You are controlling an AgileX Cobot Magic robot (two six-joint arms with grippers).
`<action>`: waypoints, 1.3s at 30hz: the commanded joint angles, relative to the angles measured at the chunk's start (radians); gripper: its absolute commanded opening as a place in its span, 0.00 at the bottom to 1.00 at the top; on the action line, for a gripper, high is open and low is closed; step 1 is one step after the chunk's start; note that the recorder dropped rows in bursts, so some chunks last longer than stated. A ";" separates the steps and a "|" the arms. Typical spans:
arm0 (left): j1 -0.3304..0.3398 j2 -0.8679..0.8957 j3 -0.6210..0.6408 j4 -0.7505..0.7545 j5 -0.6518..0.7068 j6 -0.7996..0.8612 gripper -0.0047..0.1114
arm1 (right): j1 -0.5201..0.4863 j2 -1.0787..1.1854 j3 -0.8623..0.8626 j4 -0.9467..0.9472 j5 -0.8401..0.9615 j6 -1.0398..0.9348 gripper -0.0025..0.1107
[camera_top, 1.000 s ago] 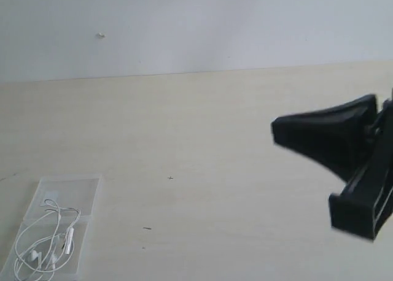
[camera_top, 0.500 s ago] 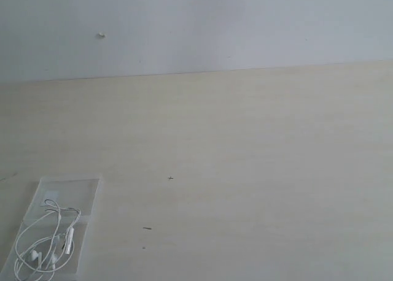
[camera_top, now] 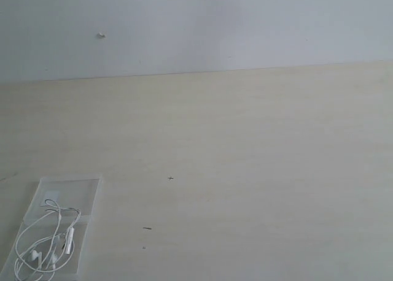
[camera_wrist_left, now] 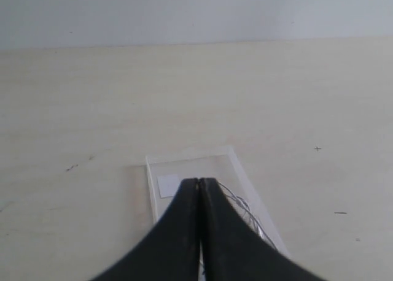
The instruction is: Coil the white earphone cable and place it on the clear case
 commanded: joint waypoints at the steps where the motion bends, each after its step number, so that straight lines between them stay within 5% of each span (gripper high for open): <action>1: 0.002 -0.004 0.000 -0.001 -0.005 -0.001 0.04 | -0.007 -0.007 0.006 -0.352 0.061 0.228 0.02; 4: 0.002 -0.004 0.000 -0.001 -0.005 -0.001 0.04 | -0.007 -0.007 0.006 -0.510 0.085 0.390 0.02; 13: 0.002 -0.004 0.000 -0.001 -0.005 -0.001 0.04 | -0.007 -0.007 0.006 -0.453 0.316 0.379 0.02; 39: 0.002 -0.004 0.000 -0.001 -0.005 -0.001 0.04 | -0.007 -0.007 0.006 -0.343 0.316 0.383 0.02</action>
